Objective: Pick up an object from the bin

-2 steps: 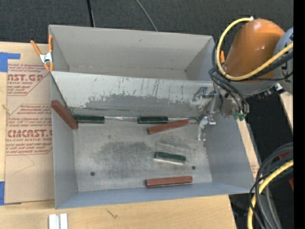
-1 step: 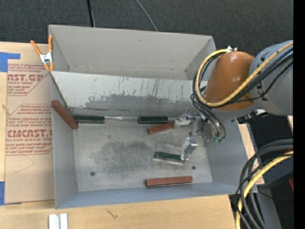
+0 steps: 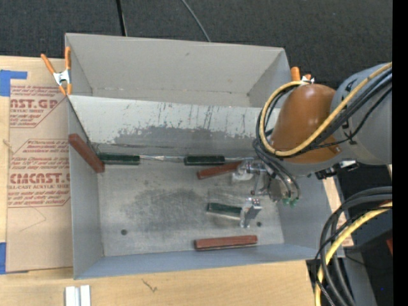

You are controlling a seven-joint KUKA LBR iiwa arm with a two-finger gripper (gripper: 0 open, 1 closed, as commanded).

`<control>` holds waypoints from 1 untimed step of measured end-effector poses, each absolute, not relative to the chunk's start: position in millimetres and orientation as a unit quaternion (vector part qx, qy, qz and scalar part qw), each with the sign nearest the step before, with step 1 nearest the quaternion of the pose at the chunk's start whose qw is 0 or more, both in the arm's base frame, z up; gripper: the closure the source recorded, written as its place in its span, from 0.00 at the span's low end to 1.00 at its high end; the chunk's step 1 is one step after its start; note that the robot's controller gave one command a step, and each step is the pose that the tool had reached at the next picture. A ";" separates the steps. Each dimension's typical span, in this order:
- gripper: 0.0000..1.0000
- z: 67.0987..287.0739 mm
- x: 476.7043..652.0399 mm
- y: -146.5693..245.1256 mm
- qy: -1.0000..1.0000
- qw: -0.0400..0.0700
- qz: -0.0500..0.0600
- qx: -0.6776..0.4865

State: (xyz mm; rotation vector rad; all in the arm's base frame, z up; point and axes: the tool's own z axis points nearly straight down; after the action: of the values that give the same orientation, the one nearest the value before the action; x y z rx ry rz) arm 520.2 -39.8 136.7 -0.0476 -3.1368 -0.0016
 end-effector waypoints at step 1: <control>0.00 147.2 529.4 -37.7 -0.997 -0.001 0.000 -0.071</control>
Offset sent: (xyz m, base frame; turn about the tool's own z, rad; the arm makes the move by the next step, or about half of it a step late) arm -0.0006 0.0058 -0.0667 0.1696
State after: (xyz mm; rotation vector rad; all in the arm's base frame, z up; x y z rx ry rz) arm 529.4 -37.7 147.2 -0.2231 -3.1348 -0.0015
